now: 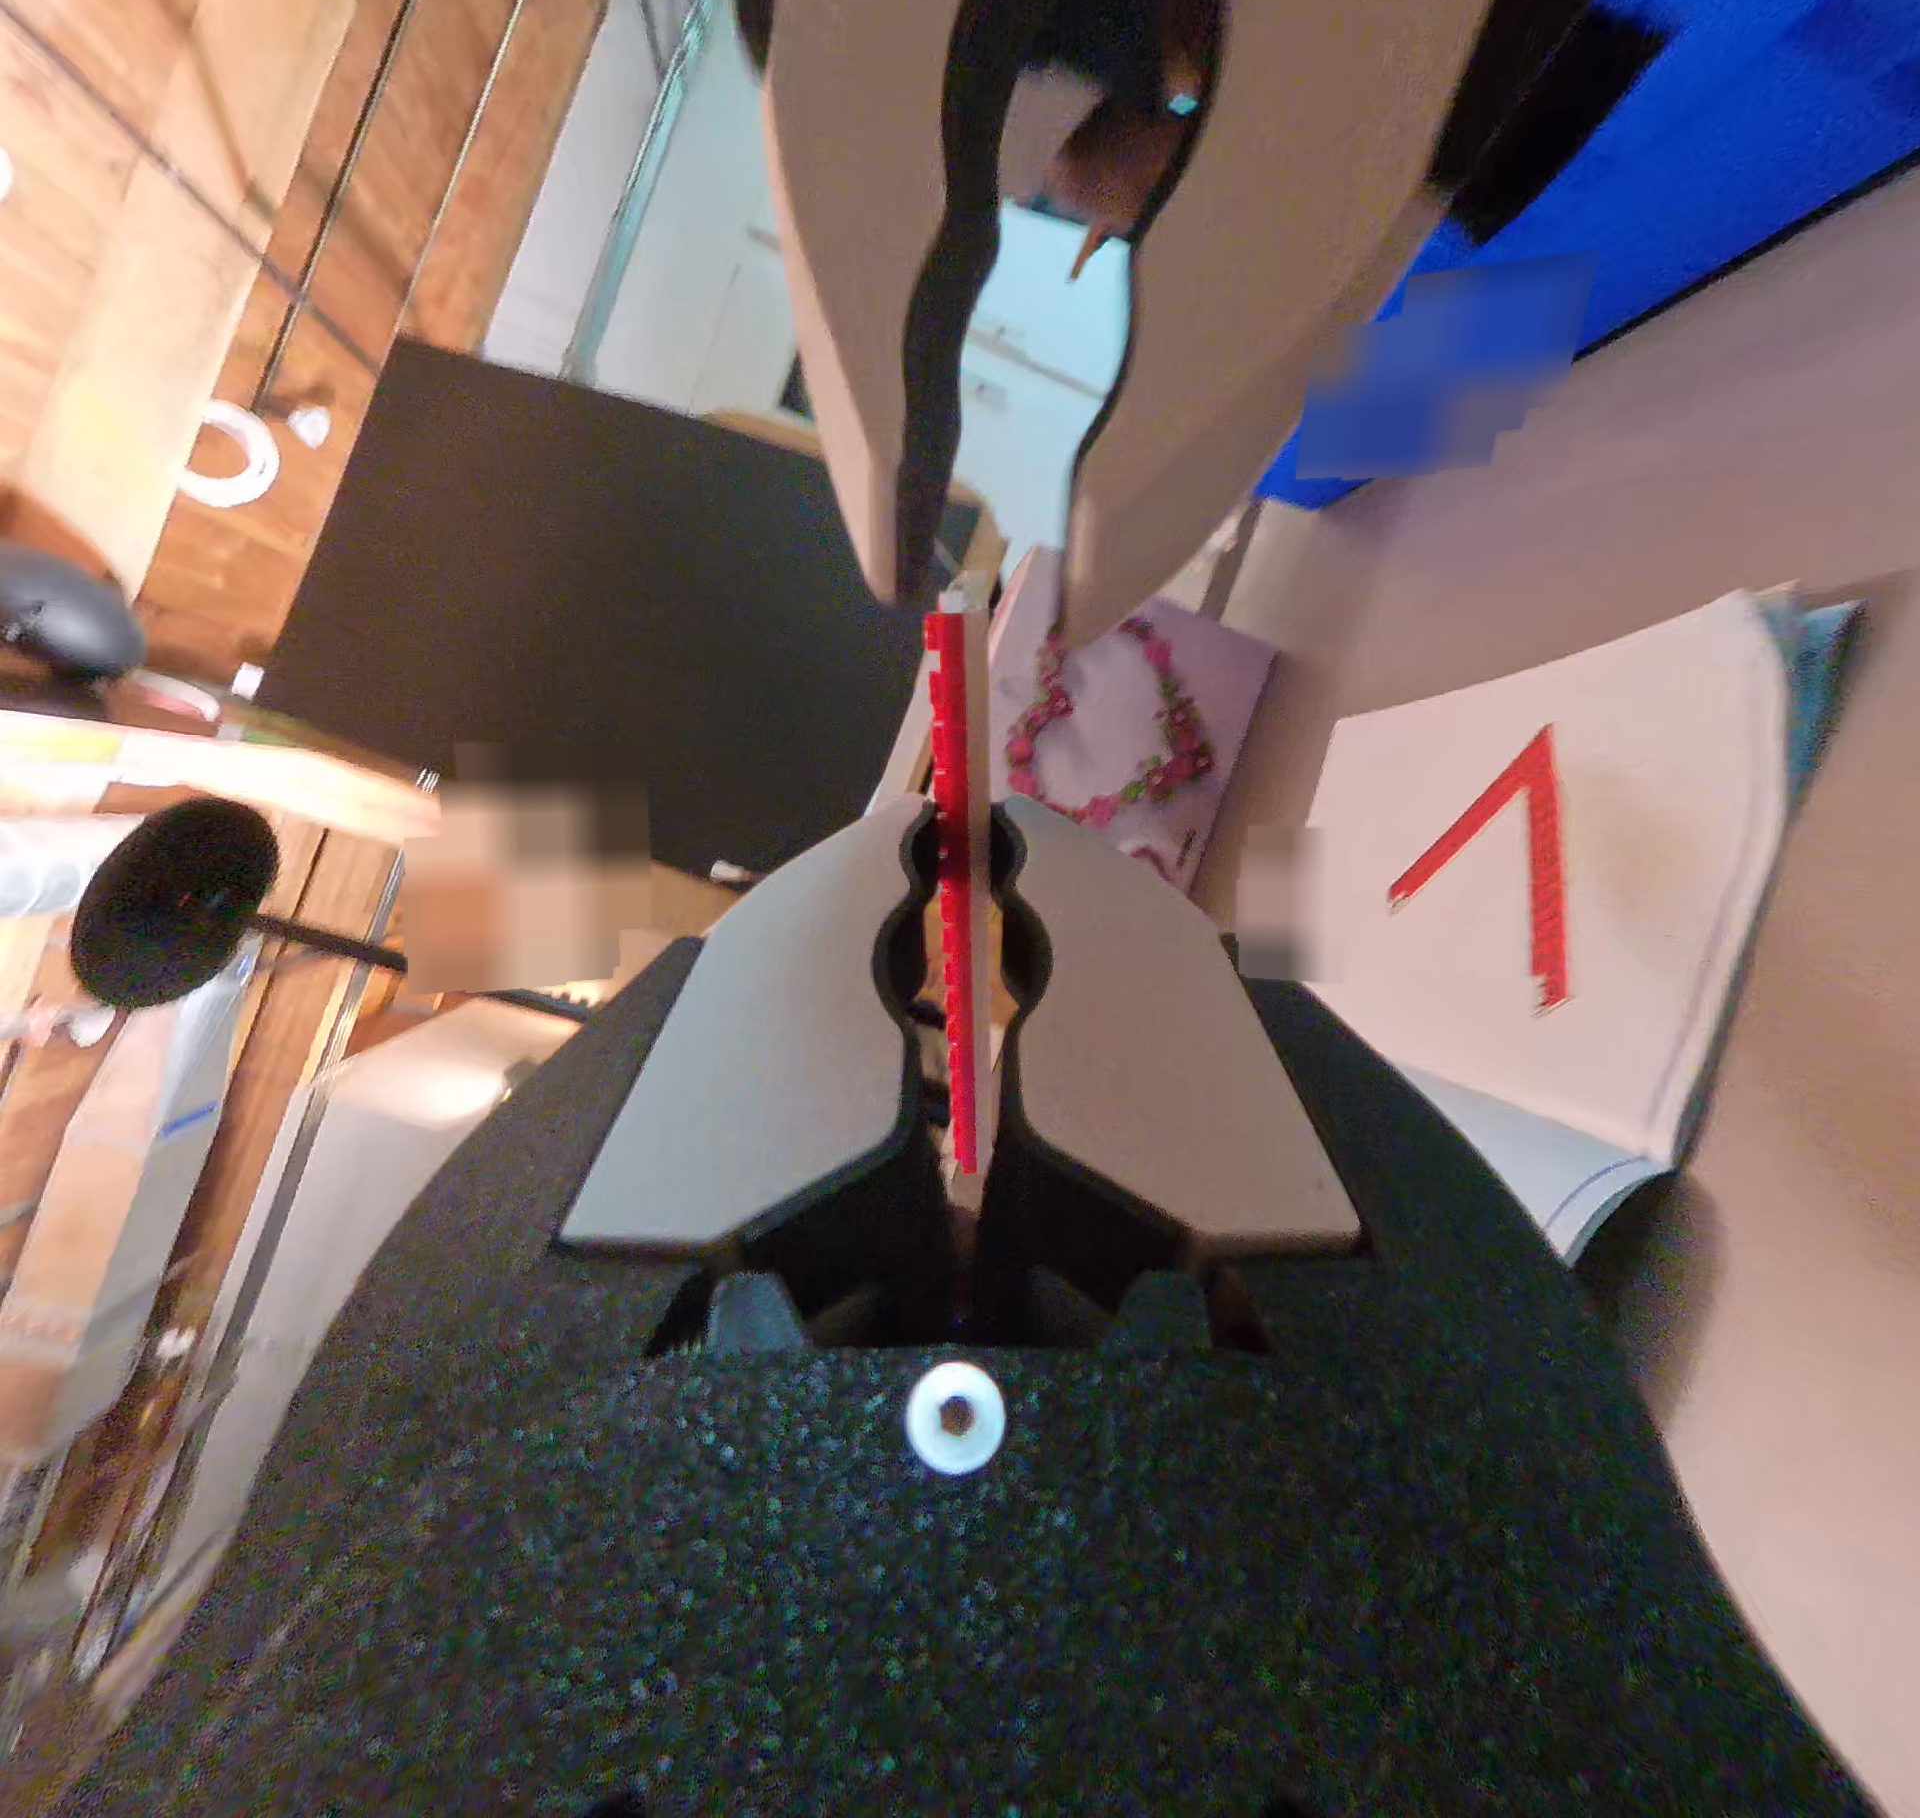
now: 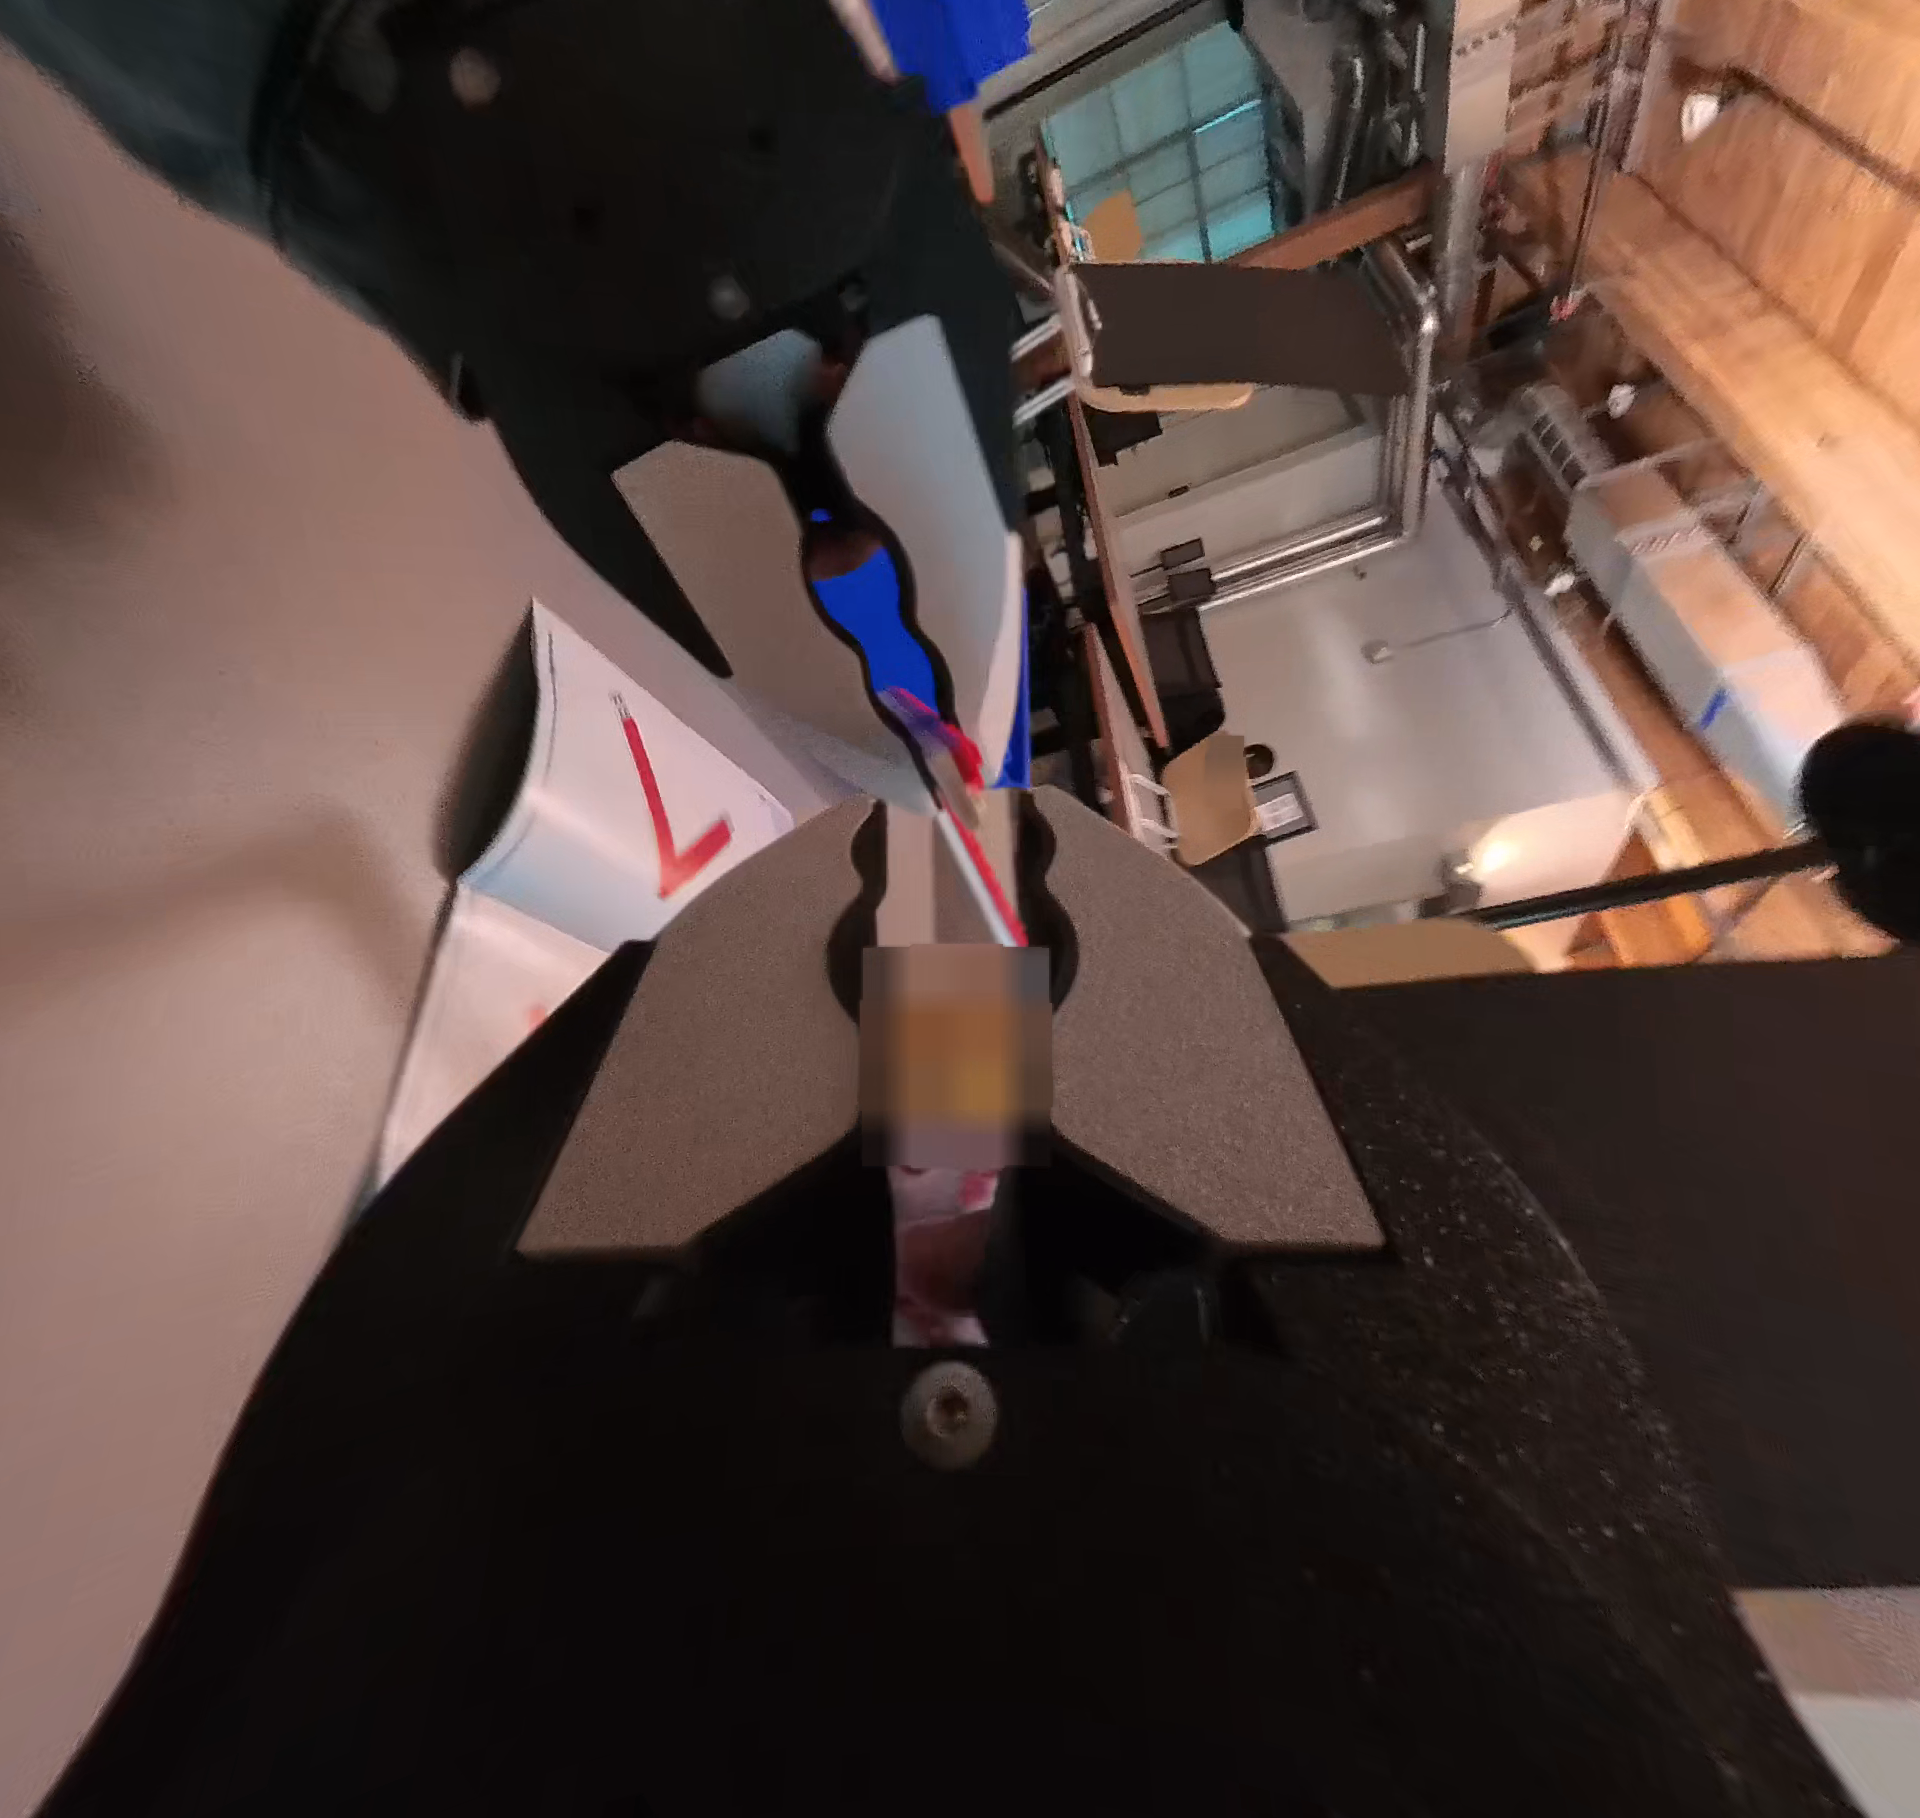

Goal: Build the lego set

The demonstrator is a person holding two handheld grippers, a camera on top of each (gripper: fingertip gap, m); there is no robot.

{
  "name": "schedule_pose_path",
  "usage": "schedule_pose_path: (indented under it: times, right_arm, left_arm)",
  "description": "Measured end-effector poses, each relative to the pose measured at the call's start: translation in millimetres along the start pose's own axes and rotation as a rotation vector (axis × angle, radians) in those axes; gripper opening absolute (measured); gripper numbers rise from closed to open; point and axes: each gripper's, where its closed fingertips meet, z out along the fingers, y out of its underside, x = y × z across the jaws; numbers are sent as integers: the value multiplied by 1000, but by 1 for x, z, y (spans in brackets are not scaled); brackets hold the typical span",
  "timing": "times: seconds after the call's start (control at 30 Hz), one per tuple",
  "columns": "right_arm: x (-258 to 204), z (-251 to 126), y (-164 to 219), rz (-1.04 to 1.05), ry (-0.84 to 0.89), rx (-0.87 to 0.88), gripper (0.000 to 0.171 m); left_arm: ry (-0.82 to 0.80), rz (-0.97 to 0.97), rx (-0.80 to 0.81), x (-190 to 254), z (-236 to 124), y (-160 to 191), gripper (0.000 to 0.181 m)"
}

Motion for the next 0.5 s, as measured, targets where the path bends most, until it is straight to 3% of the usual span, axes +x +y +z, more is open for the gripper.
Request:
schedule_pose_path:
  times: [0.1,0.3,0.4,0.5]
  right_arm:
    - [10,-4,6,384,-21,114,28]
    - [2,17,28,1502,-231,375,59]
    - [2,23,15,1851,-394,542,53]
    - [1,26,11,1983,-449,601,34]
  left_arm:
    - [-61,-40,-63,-8,-2,21,7]
    - [-192,102,-174,-22,-3,37,7]
    - [-261,201,-201,-26,0,32,8]
    - [-267,289,-206,-19,6,26,8]
